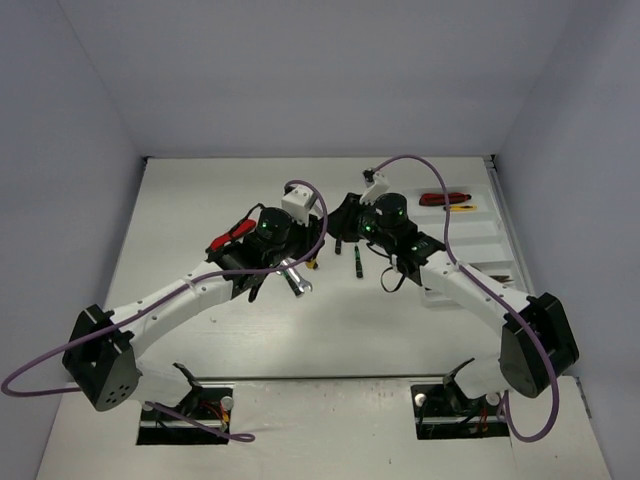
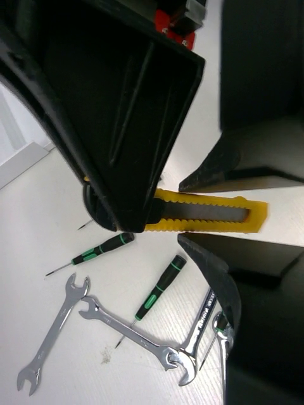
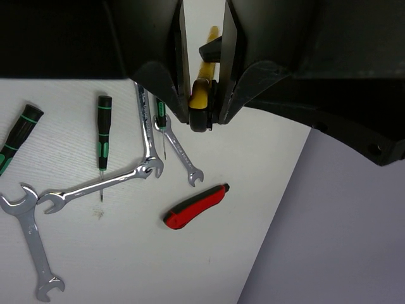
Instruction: Sort the tools into containers
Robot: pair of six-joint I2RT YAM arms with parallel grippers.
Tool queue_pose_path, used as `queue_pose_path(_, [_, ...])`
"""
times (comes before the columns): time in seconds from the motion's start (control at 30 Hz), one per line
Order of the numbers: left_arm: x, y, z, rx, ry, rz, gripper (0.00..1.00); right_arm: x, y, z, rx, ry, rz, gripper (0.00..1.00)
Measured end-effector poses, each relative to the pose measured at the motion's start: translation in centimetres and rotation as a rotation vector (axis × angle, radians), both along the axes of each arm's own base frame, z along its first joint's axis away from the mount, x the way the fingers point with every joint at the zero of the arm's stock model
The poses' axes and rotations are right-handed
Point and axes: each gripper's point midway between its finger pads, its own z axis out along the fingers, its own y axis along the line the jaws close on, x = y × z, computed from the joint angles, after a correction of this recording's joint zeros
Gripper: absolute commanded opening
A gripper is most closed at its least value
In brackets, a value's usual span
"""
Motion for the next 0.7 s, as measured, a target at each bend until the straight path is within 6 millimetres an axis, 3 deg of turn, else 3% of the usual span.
queue_pose_path(0.13, [1.0, 0.5, 1.0, 0.006, -0.024, 0.059, 0.63, 0.5, -0.4, -0.2, -0.014, -0.009, -0.023, 0.0])
queue_pose_path(0.23, [1.8, 1.7, 1.5, 0.03, -0.03, 0.13, 0.7, 1.8, -1.9, -0.5, -0.022, -0.006, -0.07, 0.0])
queue_pose_path(0.3, [2.3, 3.1, 1.7, 0.053, -0.018, 0.186, 0.7, 3.7, -4.1, -1.0, -0.028, 0.004, -0.14, 0.0])
queue_pose_path(0.43, [4.7, 7.8, 2.6, 0.067, 0.024, 0.331, 0.72, 8.7, -11.8, -2.3, -0.036, 0.042, -0.344, 0.0])
queue_pose_path(0.57, [7.3, 14.9, 3.0, 0.077, 0.067, 0.513, 0.73, 13.6, -21.5, -3.8, -0.016, 0.094, -0.573, 0.0])
queue_pose_path(0.7, [7.0, 19.8, 2.3, 0.093, 0.112, 0.61, 0.74, 16.7, -28.6, -5.4, 0.018, 0.145, -0.708, 0.0])
